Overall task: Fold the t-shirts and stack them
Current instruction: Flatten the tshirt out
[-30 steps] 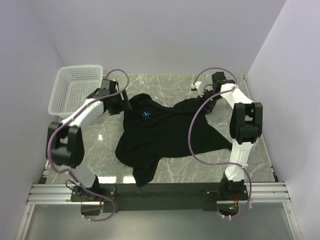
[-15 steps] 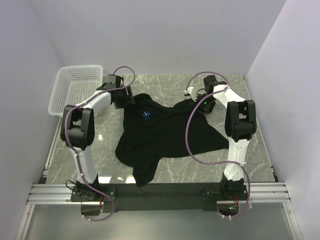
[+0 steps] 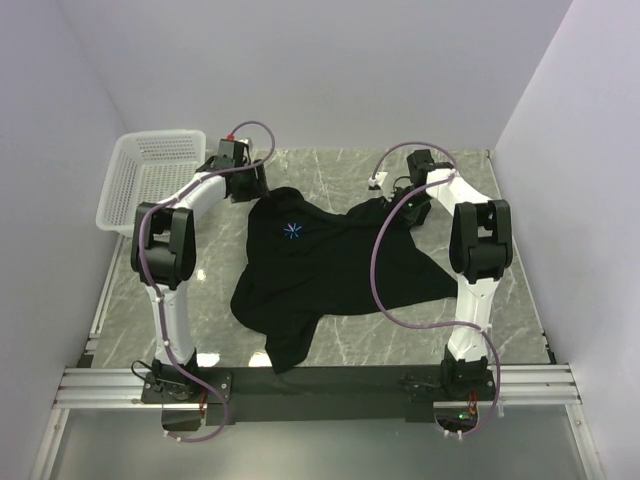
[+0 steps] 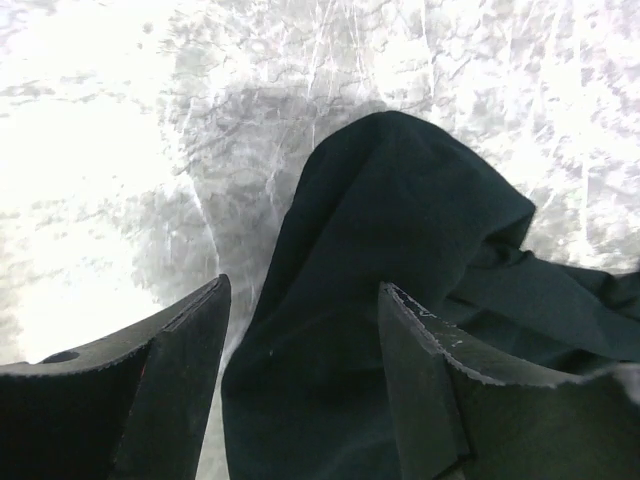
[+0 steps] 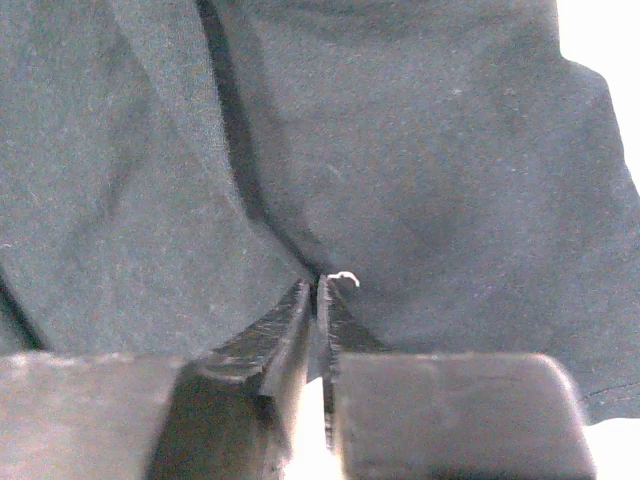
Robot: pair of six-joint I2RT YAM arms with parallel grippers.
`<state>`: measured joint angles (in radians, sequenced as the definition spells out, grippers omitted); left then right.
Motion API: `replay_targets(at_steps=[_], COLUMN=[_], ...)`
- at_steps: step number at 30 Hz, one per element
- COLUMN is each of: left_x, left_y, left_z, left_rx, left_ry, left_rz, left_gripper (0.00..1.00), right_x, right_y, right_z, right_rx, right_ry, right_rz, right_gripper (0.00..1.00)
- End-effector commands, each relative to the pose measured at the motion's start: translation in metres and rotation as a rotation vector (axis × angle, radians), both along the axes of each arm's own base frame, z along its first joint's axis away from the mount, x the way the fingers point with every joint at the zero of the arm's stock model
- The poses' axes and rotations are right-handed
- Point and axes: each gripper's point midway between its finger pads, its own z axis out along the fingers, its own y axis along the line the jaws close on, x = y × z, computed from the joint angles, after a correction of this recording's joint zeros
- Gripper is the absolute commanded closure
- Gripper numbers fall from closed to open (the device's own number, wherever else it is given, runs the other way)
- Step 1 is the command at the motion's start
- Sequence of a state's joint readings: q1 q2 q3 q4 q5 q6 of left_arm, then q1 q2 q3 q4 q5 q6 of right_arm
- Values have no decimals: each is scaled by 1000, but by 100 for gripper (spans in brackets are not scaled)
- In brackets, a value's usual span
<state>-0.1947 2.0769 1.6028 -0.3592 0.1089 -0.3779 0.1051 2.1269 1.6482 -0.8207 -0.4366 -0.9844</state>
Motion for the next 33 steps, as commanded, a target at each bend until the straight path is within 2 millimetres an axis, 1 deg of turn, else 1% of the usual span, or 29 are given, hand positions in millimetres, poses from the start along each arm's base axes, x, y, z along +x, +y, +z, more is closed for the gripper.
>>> replay_targets(at_steps=[1,2,3,5,6,7,8,9,11,12,14,15,17,18,19,20,21,23,24,25,26,27,28,29,30,31,32,33], left_x=[10,10,10,10,10,13,12,13,14,17,17,20,20,22,23,23,26,27,29,30,32,33,34,37,38,41,43,44], left_y=[-7,-12,-13,-18,-17,-17,-15,-10,-2,9,20,30,37,43,47,49,53,58,59,59,59,59,59,59,60,59,61,61], left_z=[1,2,-2,-2,-3,1,-1,6,8,14,15,21,20,22,23,22,27,28,29,29,32,27,27,30,27,29,31,31], left_rx=[-7,-26,-35,-53,-57,-65,-62,-64,-70,-61,-69,-68,-78,-81,-83,-83,-85,-86,-89,-96,-99,-99,-102,-105,-101,-107,-107,-106], left_ry=[-28,-27,-16,-15,-14,-30,-30,-46,-57,-73,-73,-92,-90,-98,-101,-99,-117,-126,-133,-132,-138,-128,-123,-130,-128,-132,-137,-137], left_rz=[-70,-89,-97,-114,-113,-111,-98,-85,-48,-12,37,68,106,125,151,161,177,214,225,233,237,239,245,252,258,263,272,277], left_gripper=[36,41,45,59,77,87,99,99,99,100,99,100,100,100,100,100,100,100,100,100,100,100,100,100,100,100,100,100], right_x=[16,17,18,23,26,29,34,39,46,56,67,81,96,109,119,126,140,153,166,169,178,182,188,193,205,212,219,232], right_y=[7,8,10,11,12,11,12,12,11,11,9,6,3,-1,-5,-6,-13,-14,-18,-13,-11,-9,-13,-7,-8,-17,-16,-16], right_z=[18,20,23,30,34,39,44,49,57,66,73,83,91,95,103,107,108,114,115,115,114,113,115,106,117,121,110,130], right_rx=[37,42,46,59,64,68,78,83,92,98,106,100,103,87,88,92,69,61,39,30,24,15,-15,-40,-46,-91,-116,-101], right_ry=[-46,-48,-53,-70,-83,-96,-113,-130,-148,-184,-209,-262,-297,-343,-380,-398,-446,-496,-548,-565,-602,-622,-657,-674,-747,-792,-806,-878], right_rz=[-3,-10,-12,-28,-33,-42,-66,-78,-121,-141,-200,-230,-299,-334,-364,-397,-440,-468,-501,-496,-490,-493,-517,-505,-532,-593,-623,-665], right_gripper=[88,90,92,100,100,100,100,100,100,100,100,100,100,100,100,100,100,100,100,100,100,100,100,100,100,100,100,95])
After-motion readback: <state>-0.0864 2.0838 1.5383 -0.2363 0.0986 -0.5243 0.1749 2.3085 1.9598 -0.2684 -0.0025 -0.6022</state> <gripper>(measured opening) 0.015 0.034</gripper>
